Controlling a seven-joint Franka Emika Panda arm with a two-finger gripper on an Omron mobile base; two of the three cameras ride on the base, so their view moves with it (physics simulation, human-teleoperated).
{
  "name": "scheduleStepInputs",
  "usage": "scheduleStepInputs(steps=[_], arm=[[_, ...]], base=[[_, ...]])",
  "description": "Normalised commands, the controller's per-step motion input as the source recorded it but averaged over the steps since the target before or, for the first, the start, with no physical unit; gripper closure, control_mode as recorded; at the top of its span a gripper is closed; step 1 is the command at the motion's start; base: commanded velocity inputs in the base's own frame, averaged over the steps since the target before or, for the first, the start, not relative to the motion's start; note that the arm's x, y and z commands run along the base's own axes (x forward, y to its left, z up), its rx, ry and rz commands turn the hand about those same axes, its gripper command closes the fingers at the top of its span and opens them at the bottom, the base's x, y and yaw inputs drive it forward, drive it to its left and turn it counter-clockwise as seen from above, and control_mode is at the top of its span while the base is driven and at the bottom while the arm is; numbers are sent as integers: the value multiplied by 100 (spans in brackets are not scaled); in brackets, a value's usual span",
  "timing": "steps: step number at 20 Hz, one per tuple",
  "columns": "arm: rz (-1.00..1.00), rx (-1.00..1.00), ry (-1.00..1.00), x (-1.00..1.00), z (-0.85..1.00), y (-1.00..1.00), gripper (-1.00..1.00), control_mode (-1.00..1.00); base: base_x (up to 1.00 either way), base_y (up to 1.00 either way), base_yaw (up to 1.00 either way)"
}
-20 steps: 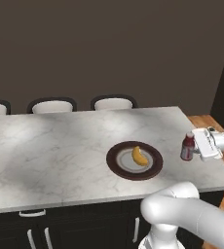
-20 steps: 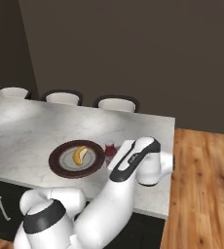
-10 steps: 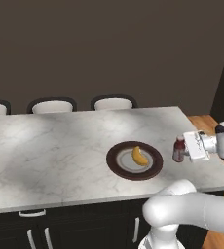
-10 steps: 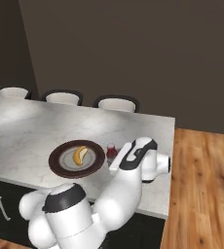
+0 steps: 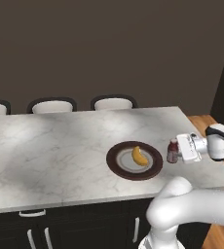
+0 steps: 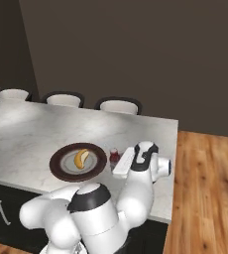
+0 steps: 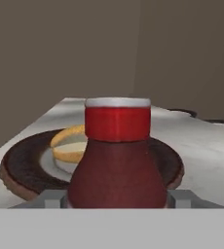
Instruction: Move the hot dog bun to the plate on the dining table and place the condiment next to that plate. Then navigate to the fridge and take the sausage and place it on the plate as well.
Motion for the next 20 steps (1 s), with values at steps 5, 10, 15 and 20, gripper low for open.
scheduleStepInputs(steps=[5,10,15,20], arm=[[5,-1,0,22,-34,0,100,-100],[7,-1,0,8,-32,0,100,-100],[5,-10,-4,-9,-33,16,-100,-100],[2,-8,-21,-21,-10,1,-100,-100]], base=[[0,0,0],[0,0,0],[0,0,0],[0,0,0]])
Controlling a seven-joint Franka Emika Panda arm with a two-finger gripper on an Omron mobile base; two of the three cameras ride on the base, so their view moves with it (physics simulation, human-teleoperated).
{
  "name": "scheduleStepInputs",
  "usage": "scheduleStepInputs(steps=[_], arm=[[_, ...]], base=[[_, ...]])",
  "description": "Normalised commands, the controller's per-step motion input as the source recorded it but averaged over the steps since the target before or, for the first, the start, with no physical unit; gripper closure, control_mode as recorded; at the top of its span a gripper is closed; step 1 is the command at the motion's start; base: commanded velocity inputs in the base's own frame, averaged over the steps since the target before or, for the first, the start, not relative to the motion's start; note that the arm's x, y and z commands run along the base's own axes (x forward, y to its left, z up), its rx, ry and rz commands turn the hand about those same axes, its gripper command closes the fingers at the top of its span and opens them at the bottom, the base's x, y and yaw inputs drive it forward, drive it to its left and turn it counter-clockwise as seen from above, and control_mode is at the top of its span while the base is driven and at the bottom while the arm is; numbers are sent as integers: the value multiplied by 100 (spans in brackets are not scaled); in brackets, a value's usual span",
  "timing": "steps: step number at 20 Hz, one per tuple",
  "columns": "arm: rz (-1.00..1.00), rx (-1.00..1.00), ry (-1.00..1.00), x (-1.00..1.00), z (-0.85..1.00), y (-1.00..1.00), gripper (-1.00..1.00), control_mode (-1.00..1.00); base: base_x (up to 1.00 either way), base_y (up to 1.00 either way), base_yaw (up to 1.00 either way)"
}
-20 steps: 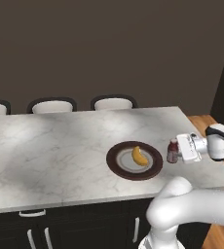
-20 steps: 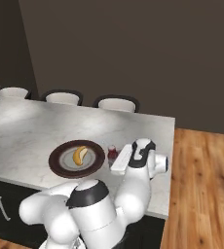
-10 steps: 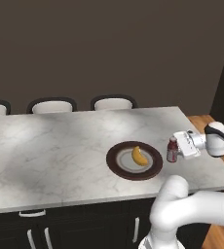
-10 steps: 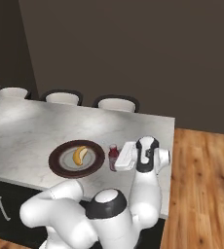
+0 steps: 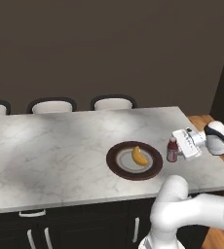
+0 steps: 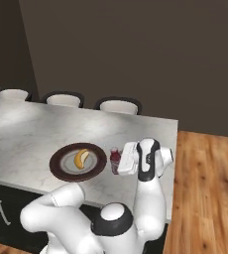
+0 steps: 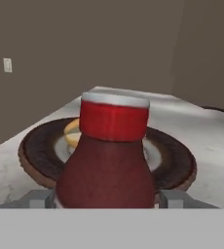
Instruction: Move the hot dog bun to the plate on the dining table and place the condiment next to that plate. Then navigate to the fridge and take the sausage and place it on the plate as well.
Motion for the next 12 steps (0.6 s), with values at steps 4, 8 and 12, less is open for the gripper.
scheduleStepInputs(steps=[4,8,12], arm=[[1,-3,-22,-22,0,-2,-100,-100],[0,0,-14,-13,10,-20,-100,-100],[0,0,-10,-20,24,-30,-100,-100]], base=[[0,0,0],[0,0,0],[0,0,0]])
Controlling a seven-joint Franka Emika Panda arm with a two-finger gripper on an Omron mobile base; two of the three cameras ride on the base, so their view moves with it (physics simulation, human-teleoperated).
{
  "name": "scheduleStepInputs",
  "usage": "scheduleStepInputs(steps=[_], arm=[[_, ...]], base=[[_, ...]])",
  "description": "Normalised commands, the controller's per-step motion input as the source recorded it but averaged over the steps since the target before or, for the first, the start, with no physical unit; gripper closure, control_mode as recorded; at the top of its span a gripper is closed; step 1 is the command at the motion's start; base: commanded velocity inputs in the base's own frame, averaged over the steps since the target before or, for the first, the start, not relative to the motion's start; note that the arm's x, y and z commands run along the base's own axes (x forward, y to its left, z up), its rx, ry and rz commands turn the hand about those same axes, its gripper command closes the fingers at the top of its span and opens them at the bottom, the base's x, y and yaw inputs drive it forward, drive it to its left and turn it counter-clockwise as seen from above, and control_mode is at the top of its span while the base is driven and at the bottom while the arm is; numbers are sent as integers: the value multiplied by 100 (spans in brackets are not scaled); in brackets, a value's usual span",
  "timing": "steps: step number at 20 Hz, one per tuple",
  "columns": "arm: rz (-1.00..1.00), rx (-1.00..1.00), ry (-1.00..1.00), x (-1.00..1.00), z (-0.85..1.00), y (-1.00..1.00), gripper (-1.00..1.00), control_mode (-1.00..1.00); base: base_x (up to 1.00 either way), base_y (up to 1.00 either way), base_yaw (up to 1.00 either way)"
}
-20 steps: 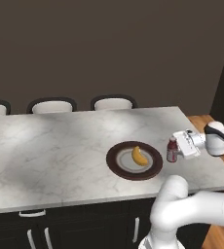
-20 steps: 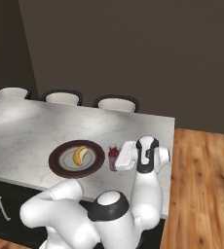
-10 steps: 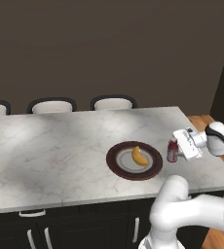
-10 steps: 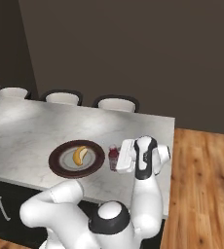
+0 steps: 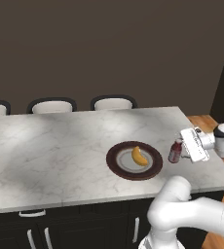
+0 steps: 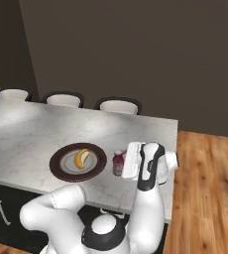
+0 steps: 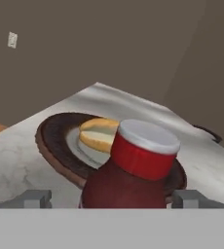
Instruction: Move the hot dog bun to the plate on the dining table and place the condiment next to that plate. Then navigate to the fridge and take the sausage and place it on the plate as well.
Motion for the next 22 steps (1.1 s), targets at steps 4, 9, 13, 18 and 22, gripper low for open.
scheduleStepInputs(steps=[4,9,13,18,22], arm=[[0,0,-13,-32,33,-30,-100,-100],[0,0,-13,-35,37,-30,-100,-100],[-2,0,-15,-47,49,-12,-100,-100],[-11,0,-8,-56,65,0,-100,-100],[-20,0,0,-50,69,13,-100,-100]], base=[[0,0,0],[0,0,0],[0,0,0],[0,0,0],[0,0,0]])
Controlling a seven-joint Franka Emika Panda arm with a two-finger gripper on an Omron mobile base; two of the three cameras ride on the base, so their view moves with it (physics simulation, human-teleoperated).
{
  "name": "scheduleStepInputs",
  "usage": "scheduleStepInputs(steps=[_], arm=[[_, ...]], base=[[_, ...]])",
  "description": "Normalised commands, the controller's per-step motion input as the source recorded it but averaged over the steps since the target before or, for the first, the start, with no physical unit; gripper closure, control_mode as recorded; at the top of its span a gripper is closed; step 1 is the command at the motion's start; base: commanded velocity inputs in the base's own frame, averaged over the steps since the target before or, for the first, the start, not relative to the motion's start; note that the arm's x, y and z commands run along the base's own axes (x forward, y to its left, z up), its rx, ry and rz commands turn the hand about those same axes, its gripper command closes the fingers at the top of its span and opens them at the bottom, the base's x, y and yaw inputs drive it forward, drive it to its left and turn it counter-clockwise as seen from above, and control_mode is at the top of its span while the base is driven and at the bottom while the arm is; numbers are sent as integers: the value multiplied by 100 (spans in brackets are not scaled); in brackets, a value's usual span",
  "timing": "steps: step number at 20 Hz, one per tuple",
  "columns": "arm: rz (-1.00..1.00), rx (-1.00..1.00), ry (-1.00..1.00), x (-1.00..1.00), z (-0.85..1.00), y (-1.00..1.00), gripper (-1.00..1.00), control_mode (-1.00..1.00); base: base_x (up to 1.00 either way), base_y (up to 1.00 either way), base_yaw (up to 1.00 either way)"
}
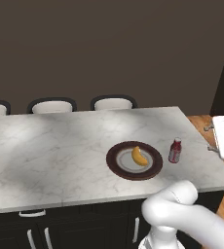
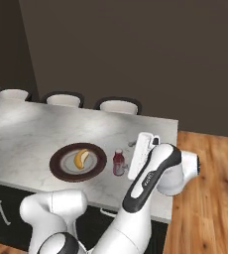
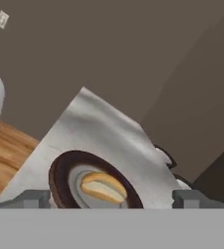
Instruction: Move the hot dog bun to the plate on the dining table and place the condiment next to that plate. Then navigate to the fridge and take the sausage and place it on the plate as well.
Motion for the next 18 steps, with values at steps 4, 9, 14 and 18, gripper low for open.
scheduleStepInputs(steps=[4,9,14,18], arm=[[-28,0,11,-40,59,29,-100,-100],[-37,0,23,-22,40,47,-100,-100],[-51,0,26,-5,20,60,-100,-100],[-60,0,21,-1,9,67,-100,-100]], base=[[0,0,0],[0,0,0],[0,0,0],[0,0,0]])
